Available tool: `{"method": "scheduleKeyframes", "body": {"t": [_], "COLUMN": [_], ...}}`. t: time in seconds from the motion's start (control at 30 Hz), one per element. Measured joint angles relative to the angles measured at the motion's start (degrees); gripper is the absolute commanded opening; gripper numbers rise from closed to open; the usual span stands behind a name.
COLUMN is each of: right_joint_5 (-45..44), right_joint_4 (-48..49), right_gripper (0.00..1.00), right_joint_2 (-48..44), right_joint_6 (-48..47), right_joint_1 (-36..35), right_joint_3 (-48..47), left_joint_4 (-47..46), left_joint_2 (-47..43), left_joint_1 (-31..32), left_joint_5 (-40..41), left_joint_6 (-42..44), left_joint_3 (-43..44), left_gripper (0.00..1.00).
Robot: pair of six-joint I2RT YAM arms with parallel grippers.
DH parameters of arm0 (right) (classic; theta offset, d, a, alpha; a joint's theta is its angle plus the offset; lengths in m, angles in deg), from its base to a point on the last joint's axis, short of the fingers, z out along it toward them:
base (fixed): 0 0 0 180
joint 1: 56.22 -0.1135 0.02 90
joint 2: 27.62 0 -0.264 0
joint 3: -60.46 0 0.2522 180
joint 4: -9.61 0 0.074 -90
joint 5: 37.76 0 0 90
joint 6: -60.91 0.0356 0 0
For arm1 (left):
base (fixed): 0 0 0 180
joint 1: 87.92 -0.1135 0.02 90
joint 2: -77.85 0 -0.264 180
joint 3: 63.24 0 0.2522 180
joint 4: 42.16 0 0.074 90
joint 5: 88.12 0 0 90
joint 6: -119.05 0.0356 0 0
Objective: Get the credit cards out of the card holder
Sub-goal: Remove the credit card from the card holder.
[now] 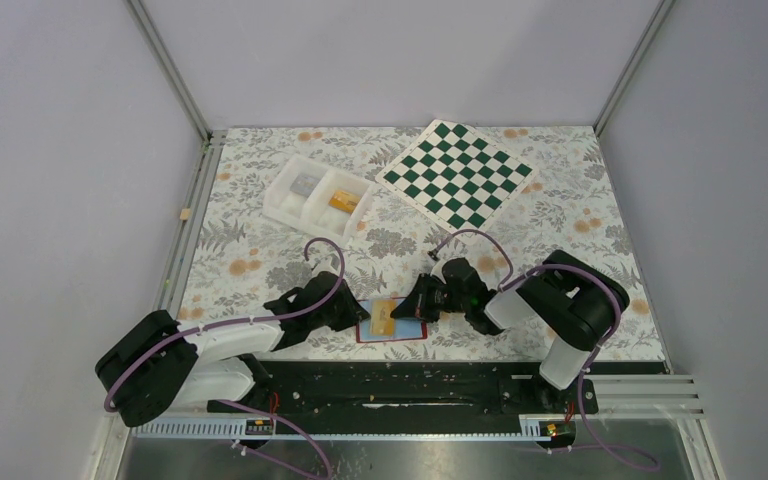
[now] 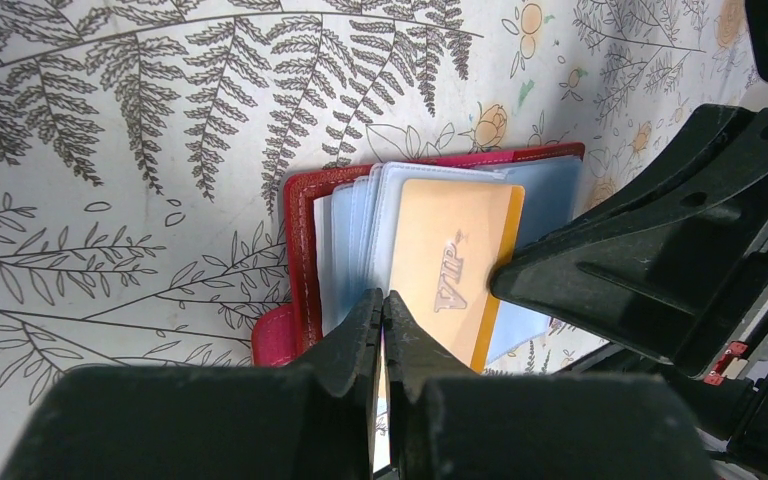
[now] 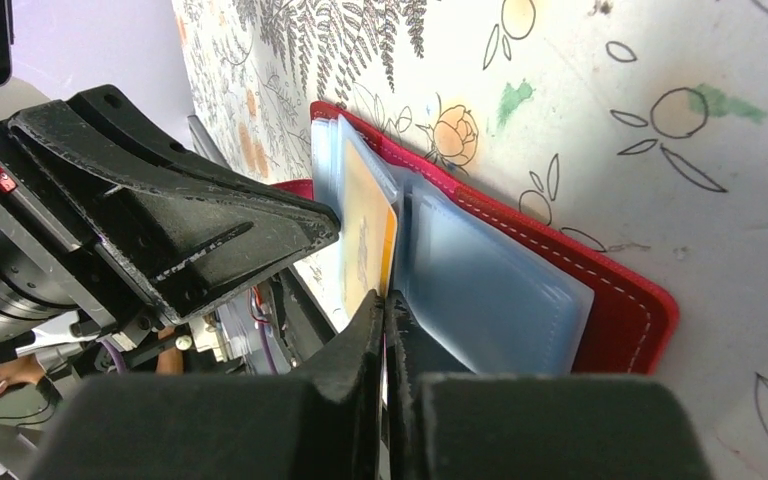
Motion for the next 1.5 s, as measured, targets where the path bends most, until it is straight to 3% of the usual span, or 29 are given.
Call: {"method": "scheduleKeyframes", "body": {"t": [0.2, 0.53, 0.77, 0.93, 1.13, 1.5], "right_joint_5": [-0.02, -0.68, -5.14, -8.44, -7.98, -7.85], "right_joint_4": [0.24, -10.82, -24.52, -31.87, -31.69, -29.33], "right_gripper": [0.00, 0.00, 0.00, 0.00, 0.00, 0.00], "right_joint_2": [-0.81, -12.44, -27.30, -38.97, -46.27, -55.91], "right_joint_6": [0.07, -2.97, -3.69, -3.76, -2.38, 1.16], "right_joint_1": [0.46, 3.28, 3.50, 3.56, 3.56, 3.56], "right_joint_3": [0.98, 3.67, 3.87, 3.85, 3.85, 5.97], "left_joint_4": [-0.22, 0.02, 7.89, 12.52, 5.64, -8.52], "left_joint_2": [0.42, 0.57, -2.64, -8.31, -14.73, -14.95], "left_joint_1": [0.00, 0.07, 0.33, 0.33, 0.37, 0.42], "left_joint_5": [-0.13, -0.11, 0.07, -0.39, -6.49, -17.86], "left_joint_6": [-0.22, -0.46, 1.40, 4.26, 6.32, 4.96], "left_joint_3": [0.00, 0.20, 2.75, 6.60, 7.93, 4.98], "left_gripper": [0.04, 0.06, 0.36, 0.50, 0.53, 0.54]}}
